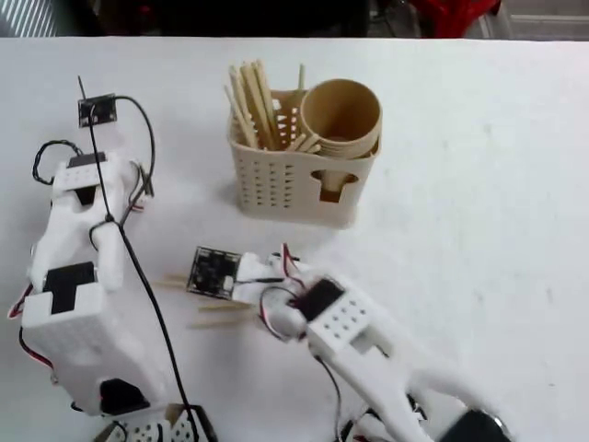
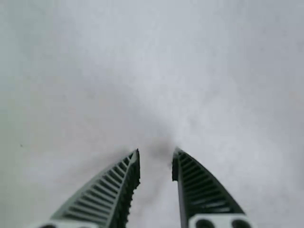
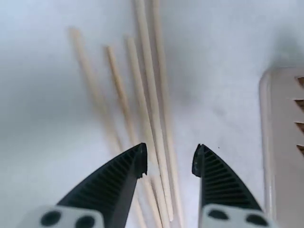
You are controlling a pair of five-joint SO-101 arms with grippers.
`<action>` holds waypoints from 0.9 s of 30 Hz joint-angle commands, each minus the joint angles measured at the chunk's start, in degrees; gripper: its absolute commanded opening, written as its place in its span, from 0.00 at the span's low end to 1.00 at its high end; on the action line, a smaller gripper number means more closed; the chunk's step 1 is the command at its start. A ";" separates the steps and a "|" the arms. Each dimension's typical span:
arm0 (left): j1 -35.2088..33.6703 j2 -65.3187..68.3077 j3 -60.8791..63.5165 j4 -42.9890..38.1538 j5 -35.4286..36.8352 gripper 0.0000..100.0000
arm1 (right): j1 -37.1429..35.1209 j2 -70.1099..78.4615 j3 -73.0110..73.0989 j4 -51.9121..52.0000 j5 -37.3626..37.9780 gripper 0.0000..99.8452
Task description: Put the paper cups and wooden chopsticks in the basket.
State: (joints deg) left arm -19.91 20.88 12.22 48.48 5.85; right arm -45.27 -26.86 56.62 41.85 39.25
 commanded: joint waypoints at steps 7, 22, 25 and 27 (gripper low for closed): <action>0.04 -0.22 -2.46 -0.26 -0.62 0.13 | 6.20 18.77 -8.62 -6.11 0.79 0.17; 0.04 -0.22 -2.37 -0.26 -0.62 0.13 | 7.43 20.35 -9.49 -5.93 0.35 0.02; 0.04 -0.22 -2.37 -0.26 -0.62 0.13 | 9.89 20.35 -9.58 -5.76 0.35 0.02; 0.04 -0.22 -2.46 -0.26 -0.62 0.13 | 10.51 20.26 -9.76 -5.14 0.35 0.02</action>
State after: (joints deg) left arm -19.91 20.88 12.22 48.48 5.85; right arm -36.92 -6.29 48.35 36.40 39.25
